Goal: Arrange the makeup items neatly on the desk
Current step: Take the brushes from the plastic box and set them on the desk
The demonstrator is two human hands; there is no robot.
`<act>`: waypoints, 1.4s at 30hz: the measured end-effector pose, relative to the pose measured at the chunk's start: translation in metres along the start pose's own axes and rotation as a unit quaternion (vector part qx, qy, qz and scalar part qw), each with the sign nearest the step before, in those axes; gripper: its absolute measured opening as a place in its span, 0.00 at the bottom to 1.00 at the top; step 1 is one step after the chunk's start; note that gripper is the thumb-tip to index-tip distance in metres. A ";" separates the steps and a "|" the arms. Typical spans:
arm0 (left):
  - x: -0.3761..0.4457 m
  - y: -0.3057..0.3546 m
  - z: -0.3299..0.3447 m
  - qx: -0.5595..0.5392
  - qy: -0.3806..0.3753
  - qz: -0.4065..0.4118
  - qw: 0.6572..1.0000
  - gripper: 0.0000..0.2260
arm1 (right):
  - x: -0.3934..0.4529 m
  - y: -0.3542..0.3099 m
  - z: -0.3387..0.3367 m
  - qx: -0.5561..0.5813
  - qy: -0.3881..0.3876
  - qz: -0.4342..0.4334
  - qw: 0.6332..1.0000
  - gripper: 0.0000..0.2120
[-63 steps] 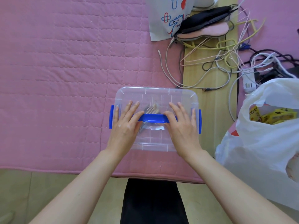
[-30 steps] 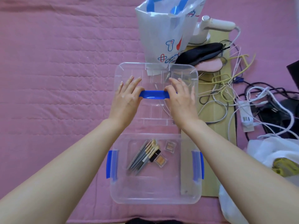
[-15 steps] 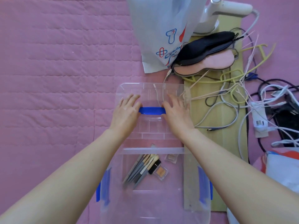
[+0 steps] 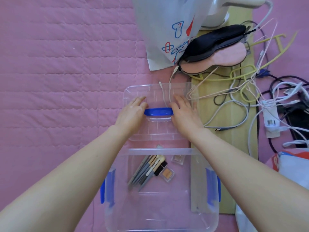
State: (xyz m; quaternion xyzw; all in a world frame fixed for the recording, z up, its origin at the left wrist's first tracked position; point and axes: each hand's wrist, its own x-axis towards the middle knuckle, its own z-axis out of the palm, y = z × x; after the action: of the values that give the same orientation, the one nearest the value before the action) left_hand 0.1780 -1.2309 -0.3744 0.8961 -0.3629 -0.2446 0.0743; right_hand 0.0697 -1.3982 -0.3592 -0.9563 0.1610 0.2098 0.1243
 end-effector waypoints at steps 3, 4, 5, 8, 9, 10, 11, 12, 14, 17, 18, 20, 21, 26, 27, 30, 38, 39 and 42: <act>-0.004 0.005 -0.013 -0.022 0.014 -0.027 0.999 0.20 | -0.004 -0.008 -0.008 0.022 0.006 0.008 1.000 0.25; -0.006 0.007 -0.018 -0.029 0.029 -0.034 0.999 0.20 | -0.006 -0.012 -0.011 0.027 0.012 0.006 1.000 0.25; -0.009 0.010 -0.024 -0.033 0.044 -0.037 0.998 0.19 | -0.008 -0.016 -0.015 0.028 0.019 0.001 0.999 0.25; -0.023 0.019 -0.041 -0.042 0.081 -0.039 0.995 0.17 | -0.020 -0.029 -0.030 0.028 0.046 -0.015 0.998 0.24; -0.029 0.022 -0.046 -0.046 0.087 -0.039 0.994 0.17 | -0.025 -0.033 -0.035 0.031 0.052 -0.019 0.998 0.24; -0.036 0.026 -0.050 -0.052 0.091 -0.037 0.994 0.17 | -0.030 -0.036 -0.041 0.034 0.057 -0.022 0.998 0.24; -0.043 0.029 -0.054 -0.061 0.097 -0.034 0.993 0.16 | -0.036 -0.039 -0.046 0.037 0.062 -0.025 0.997 0.25; -0.051 0.032 -0.057 -0.069 0.105 -0.028 0.992 0.16 | -0.042 -0.041 -0.051 0.040 0.069 -0.027 0.996 0.25; -0.067 0.038 -0.062 -0.084 0.138 -0.011 0.987 0.15 | -0.054 -0.045 -0.060 0.040 0.082 -0.032 0.995 0.25; -0.096 0.046 -0.065 -0.101 0.191 0.013 0.976 0.14 | -0.077 -0.050 -0.068 0.033 0.097 -0.047 0.994 0.25; -0.107 0.049 -0.064 -0.106 0.202 0.015 0.973 0.13 | -0.086 -0.051 -0.069 0.037 0.101 -0.051 0.993 0.25; -0.127 0.055 -0.061 -0.116 0.215 0.016 0.970 0.13 | -0.106 -0.053 -0.068 0.047 0.107 -0.053 0.992 0.24; -0.136 0.056 -0.059 -0.119 0.219 0.019 0.968 0.13 | -0.117 -0.053 -0.066 0.049 0.110 -0.054 0.991 0.24; -0.180 0.064 -0.038 -0.116 0.227 0.033 0.966 0.12 | -0.167 -0.053 -0.044 0.070 0.111 -0.056 0.990 0.22; -0.188 0.066 -0.032 -0.116 0.225 0.029 0.967 0.12 | -0.175 -0.053 -0.038 0.078 0.102 -0.056 0.990 0.21; -0.205 0.069 -0.014 -0.123 0.201 0.011 0.972 0.11 | -0.191 -0.054 -0.020 0.079 0.081 -0.056 0.992 0.19; -0.209 0.069 0.034 -0.101 0.061 -0.071 0.990 0.09 | -0.205 -0.051 0.019 0.078 0.057 -0.046 0.994 0.20; -0.206 0.069 0.039 -0.101 0.031 -0.090 0.990 0.10 | -0.204 -0.049 0.024 0.073 0.032 -0.036 0.996 0.20; -0.197 0.067 0.051 -0.095 -0.055 -0.137 0.984 0.13 | -0.195 -0.041 0.036 0.082 -0.057 0.019 0.995 0.20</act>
State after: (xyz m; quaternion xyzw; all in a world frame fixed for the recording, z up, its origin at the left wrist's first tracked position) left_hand -0.0097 -1.1424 -0.3226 0.9115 -0.2149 -0.3348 0.1047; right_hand -0.0962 -1.2998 -0.2981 -0.9261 0.1886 0.2529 0.2070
